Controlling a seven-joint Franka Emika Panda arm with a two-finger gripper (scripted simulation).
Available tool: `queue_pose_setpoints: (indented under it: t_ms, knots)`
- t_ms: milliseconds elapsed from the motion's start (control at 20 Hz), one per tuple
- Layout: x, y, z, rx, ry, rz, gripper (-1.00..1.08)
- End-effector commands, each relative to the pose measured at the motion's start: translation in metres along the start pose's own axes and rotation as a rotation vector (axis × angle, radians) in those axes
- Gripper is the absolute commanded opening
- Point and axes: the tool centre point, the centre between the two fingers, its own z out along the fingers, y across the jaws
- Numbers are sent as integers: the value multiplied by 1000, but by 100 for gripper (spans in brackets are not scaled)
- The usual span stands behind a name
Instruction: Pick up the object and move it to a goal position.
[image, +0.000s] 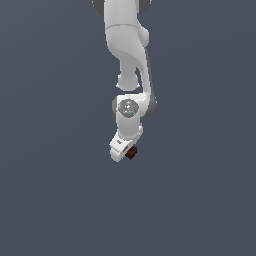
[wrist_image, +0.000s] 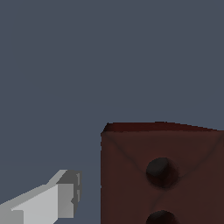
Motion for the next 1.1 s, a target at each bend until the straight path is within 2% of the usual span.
queue_pose_setpoints:
  t_ms: [0, 650, 1050]
  knots:
    - [0, 1, 1, -1, 1, 0, -100]
    - [0, 1, -2, -2, 1, 0, -100]
    - [-3, -1, -31, -2, 0, 0, -100]
